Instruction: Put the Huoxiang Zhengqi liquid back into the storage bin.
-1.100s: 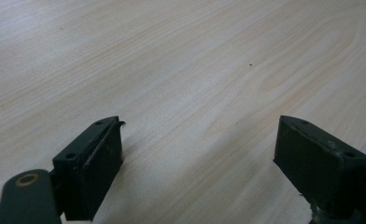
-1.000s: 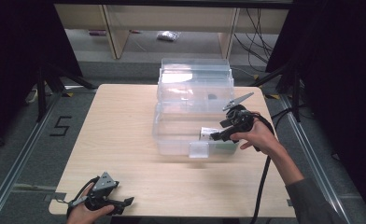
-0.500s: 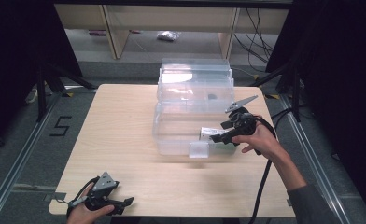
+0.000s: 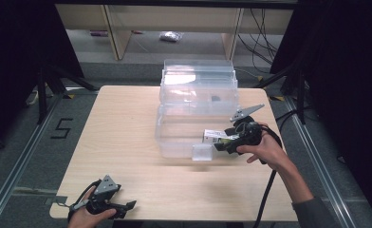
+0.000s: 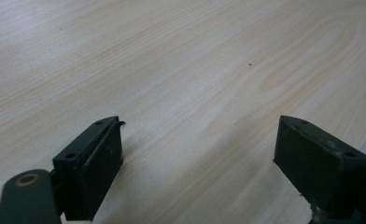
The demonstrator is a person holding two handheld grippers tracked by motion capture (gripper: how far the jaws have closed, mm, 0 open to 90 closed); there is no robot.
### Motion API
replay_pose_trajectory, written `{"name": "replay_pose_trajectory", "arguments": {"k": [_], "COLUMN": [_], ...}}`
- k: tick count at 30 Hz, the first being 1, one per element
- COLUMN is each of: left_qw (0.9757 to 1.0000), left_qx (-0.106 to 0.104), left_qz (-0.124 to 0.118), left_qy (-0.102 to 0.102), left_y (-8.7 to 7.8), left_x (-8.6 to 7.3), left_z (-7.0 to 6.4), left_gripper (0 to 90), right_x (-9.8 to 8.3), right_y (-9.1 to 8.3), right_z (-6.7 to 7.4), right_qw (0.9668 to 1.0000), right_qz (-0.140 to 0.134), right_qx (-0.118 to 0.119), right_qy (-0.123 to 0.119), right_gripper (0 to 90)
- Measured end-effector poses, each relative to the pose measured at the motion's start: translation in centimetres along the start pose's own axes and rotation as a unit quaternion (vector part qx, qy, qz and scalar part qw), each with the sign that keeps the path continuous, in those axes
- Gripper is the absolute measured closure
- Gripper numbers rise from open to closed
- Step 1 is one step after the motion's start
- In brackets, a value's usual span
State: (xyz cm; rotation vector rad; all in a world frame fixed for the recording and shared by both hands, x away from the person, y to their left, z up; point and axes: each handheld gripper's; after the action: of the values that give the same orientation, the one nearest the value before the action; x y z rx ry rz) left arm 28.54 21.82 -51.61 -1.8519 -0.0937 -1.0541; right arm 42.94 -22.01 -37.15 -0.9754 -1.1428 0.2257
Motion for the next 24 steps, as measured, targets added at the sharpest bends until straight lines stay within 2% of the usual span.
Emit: {"name": "replay_pose_trajectory", "arguments": {"k": [1,2,4,5,8,9,10,11,12,13,14,16,17,19,20,21,23,24], "left_qw": [0.9999,0.9999,0.9999,0.9999,0.9999,0.9999,0.9999,0.9999,0.9999,0.9999,0.9999,0.9999,0.9999,0.9999,0.9999,0.9999,0.9999,0.9999], "left_qx": [-0.004,-0.006,-0.006,-0.006,-0.006,-0.006,-0.006,-0.006,-0.006,-0.006,-0.006,-0.006,-0.006,-0.005,-0.005,-0.005,-0.005,-0.005], "left_qz": [-0.009,-0.011,-0.011,-0.011,-0.011,-0.010,-0.010,-0.011,-0.011,-0.010,-0.010,-0.010,-0.011,-0.009,-0.009,-0.009,-0.009,-0.009], "left_qy": [-0.010,-0.012,-0.011,-0.011,-0.011,-0.011,-0.011,-0.011,-0.011,-0.010,-0.010,-0.010,-0.011,-0.011,-0.011,-0.011,-0.011,-0.011], "left_y": [0.1,0.1,0.1,0.1,0.1,0.1,0.1,0.1,0.1,0.1,0.1,0.1,0.1,0.1,0.1,0.1,0.1,0.1], "left_x": [0.0,0.0,0.0,0.0,0.0,0.0,0.0,0.0,0.0,0.0,0.0,0.0,0.0,0.0,0.0,0.0,0.0,0.0], "left_z": [-0.2,-0.2,-0.2,-0.2,-0.2,-0.2,-0.2,-0.2,-0.2,-0.2,-0.2,-0.2,-0.2,-0.2,-0.2,-0.2,-0.2,-0.2], "left_gripper": [14.9,14.9,14.9,14.9,14.9,14.9,14.9,14.9,14.9,14.9,14.9,14.9,14.9,14.9,14.9,14.9,14.9,14.9], "right_x": [-0.1,-0.2,-0.4,-0.4,-0.5,-0.5,-0.5,-0.6,-0.6,-0.7,-0.7,-0.8,-0.9,-1.0,-1.1,-1.1,-1.2,-1.4], "right_y": [0.0,0.0,0.3,0.1,0.0,0.1,-0.1,0.1,-0.1,0.1,-0.1,0.0,0.0,0.0,0.1,0.1,0.1,0.3], "right_z": [0.2,0.2,0.3,0.3,0.5,0.7,0.9,0.9,1.1,1.2,1.4,1.6,1.8,1.8,2.1,2.0,2.2,2.4], "right_qw": [0.9999,1.0000,0.9999,1.0000,1.0000,0.9999,1.0000,0.9999,0.9999,0.9999,1.0000,0.9999,0.9999,0.9999,0.9999,0.9998,0.9999,0.9998], "right_qz": [0.002,0.002,-0.009,0.001,-0.004,-0.011,-0.002,-0.013,-0.003,-0.013,-0.004,-0.005,-0.001,-0.006,-0.003,-0.005,-0.002,-0.014], "right_qx": [0.002,0.006,-0.001,0.000,0.002,0.001,0.005,0.000,0.005,0.006,0.005,0.006,0.010,0.005,0.011,0.011,0.002,0.003], "right_qy": [0.010,0.006,0.006,0.007,-0.003,0.002,0.001,-0.010,-0.010,-0.003,-0.007,-0.012,-0.005,-0.015,-0.006,-0.018,-0.014,-0.013], "right_gripper": [24.6,24.5,24.5,24.5,24.5,24.5,24.5,24.5,24.5,24.5,24.5,24.4,24.4,24.2,24.2,24.3,24.3,24.3]}}
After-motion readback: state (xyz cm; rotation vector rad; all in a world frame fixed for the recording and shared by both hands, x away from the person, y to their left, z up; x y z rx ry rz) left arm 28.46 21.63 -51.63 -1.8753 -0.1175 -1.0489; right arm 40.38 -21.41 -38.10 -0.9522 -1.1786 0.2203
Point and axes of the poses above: each handheld gripper's, and its own axes: y roughly forward along the jaws, x roughly out of its top, z roughly to its left, and after that the axes turned 4 degrees about -y, right-handed
